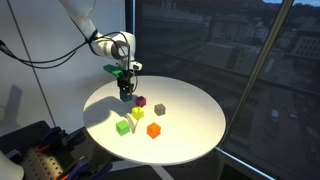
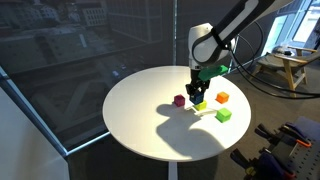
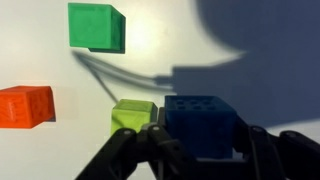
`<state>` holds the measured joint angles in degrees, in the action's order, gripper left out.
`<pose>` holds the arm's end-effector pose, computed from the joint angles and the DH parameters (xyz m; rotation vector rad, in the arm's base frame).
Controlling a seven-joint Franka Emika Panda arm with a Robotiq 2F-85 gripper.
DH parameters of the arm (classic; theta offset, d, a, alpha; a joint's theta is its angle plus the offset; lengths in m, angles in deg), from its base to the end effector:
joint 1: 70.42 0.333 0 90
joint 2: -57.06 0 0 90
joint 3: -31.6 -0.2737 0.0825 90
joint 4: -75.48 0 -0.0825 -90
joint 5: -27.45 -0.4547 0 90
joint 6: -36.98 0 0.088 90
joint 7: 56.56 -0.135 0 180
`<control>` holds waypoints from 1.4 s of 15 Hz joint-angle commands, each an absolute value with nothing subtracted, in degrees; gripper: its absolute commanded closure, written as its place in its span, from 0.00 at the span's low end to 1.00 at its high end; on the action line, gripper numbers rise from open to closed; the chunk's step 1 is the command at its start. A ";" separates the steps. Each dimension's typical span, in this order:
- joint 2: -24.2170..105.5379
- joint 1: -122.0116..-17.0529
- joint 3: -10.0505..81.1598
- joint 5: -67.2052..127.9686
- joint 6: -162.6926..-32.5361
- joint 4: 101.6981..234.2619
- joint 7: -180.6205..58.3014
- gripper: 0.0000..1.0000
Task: Put the blue block onto the yellow one
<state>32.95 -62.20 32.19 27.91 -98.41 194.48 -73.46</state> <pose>0.5899 0.0783 0.0894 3.0879 -0.2399 -0.2011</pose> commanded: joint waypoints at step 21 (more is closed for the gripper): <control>37.76 -66.45 35.03 27.17 -105.60 202.16 -75.93 0.68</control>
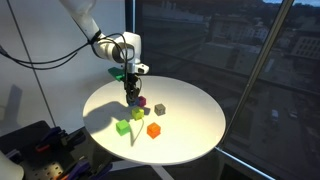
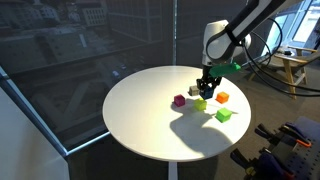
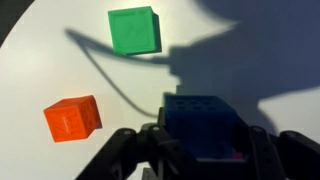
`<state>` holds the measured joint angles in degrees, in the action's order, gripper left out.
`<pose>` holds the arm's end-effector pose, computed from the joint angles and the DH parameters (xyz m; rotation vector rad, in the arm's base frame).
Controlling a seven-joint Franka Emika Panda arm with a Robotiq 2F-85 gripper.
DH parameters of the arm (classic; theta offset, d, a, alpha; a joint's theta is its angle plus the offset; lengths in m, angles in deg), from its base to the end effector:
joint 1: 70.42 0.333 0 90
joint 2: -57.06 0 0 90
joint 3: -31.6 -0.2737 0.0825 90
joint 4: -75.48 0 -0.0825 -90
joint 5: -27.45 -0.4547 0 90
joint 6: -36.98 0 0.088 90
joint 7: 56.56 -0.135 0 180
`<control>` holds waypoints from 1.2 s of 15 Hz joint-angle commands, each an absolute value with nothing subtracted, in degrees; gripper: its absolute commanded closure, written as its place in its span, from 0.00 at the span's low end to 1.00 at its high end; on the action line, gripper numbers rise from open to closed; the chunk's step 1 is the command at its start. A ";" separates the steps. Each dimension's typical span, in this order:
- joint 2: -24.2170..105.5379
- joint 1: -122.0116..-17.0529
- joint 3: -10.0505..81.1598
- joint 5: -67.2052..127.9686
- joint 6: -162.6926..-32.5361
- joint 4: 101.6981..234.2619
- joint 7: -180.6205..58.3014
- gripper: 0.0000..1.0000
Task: Put the blue block onto the yellow one
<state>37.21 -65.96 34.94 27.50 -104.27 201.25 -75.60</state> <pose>0.5729 0.0084 0.0928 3.0692 -0.4786 -0.1103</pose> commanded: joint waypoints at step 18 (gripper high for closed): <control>32.98 -69.34 34.44 23.71 -100.62 195.91 -71.53 0.68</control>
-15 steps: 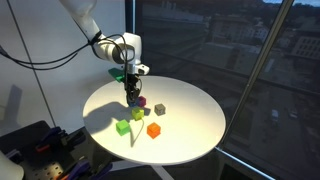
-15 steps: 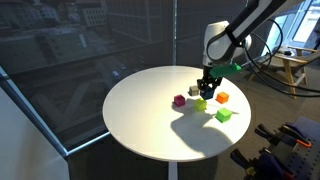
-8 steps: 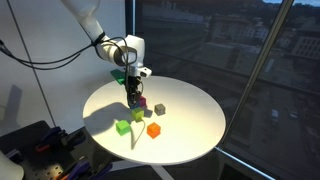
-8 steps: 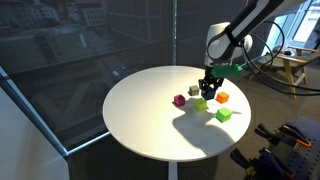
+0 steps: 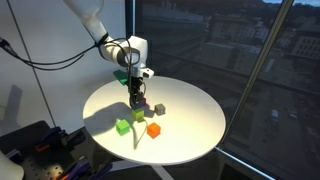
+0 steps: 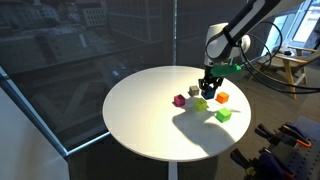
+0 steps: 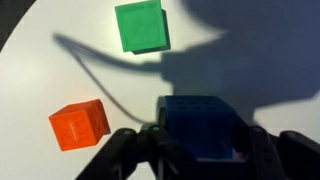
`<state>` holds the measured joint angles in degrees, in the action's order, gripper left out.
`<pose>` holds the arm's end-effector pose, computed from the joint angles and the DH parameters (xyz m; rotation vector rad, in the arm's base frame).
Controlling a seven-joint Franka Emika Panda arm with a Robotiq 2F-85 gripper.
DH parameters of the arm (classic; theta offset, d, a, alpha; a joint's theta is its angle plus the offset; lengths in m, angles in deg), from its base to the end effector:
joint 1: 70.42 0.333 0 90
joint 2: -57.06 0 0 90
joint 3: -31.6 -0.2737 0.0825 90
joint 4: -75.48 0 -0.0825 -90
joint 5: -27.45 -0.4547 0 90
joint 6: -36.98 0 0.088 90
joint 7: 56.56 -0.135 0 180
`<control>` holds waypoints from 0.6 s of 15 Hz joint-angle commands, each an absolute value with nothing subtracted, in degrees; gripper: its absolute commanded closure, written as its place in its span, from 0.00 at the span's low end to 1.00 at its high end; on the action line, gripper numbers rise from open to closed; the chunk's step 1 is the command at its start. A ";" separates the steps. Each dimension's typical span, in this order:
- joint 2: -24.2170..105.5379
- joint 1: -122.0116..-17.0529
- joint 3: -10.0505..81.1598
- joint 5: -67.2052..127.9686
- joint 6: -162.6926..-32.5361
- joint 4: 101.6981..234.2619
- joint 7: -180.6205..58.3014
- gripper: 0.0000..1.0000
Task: Put the blue block onto the yellow one
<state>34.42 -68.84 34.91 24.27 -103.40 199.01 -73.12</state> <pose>0.5770 -0.0195 0.0793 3.0847 -0.5620 -0.1577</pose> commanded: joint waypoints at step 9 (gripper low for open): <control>29.42 -69.04 34.40 24.19 -97.13 190.28 -70.94 0.68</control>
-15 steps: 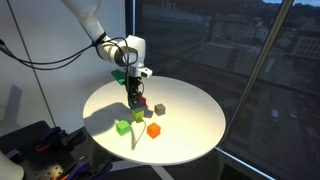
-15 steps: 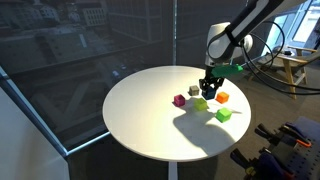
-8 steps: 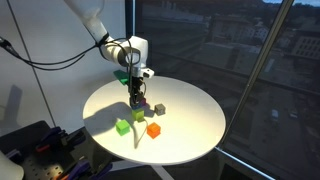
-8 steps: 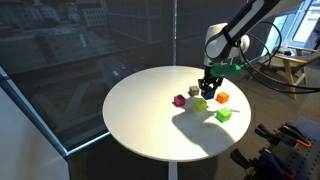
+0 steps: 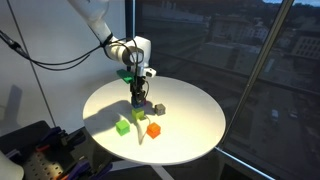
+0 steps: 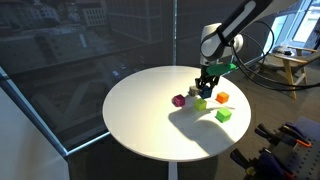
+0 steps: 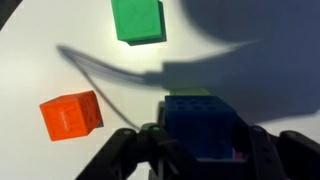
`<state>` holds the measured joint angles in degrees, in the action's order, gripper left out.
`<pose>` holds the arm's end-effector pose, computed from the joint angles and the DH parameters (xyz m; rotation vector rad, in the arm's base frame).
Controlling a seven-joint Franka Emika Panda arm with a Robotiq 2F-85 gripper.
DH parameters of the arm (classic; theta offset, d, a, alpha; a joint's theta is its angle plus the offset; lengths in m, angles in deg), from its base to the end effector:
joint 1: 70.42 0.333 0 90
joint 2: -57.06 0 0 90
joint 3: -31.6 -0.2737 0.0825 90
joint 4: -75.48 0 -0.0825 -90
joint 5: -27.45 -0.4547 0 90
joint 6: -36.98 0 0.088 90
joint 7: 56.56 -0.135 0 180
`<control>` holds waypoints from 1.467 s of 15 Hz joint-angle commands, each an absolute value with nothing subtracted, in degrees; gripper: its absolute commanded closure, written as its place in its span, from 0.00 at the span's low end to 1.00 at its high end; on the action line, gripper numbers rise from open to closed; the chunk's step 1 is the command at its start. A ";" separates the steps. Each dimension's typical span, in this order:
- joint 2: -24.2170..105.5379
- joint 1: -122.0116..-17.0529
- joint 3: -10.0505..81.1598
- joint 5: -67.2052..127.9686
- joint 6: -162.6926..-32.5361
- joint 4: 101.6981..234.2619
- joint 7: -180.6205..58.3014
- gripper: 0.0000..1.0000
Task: Put the blue block onto the yellow one
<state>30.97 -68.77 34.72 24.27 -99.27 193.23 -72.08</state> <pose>0.5987 -0.0165 0.0791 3.0862 -0.5221 -0.2065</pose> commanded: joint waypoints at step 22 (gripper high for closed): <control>24.20 -68.87 34.18 24.07 -96.10 185.91 -70.55 0.68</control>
<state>24.60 -68.58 34.45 24.27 -97.99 187.59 -71.85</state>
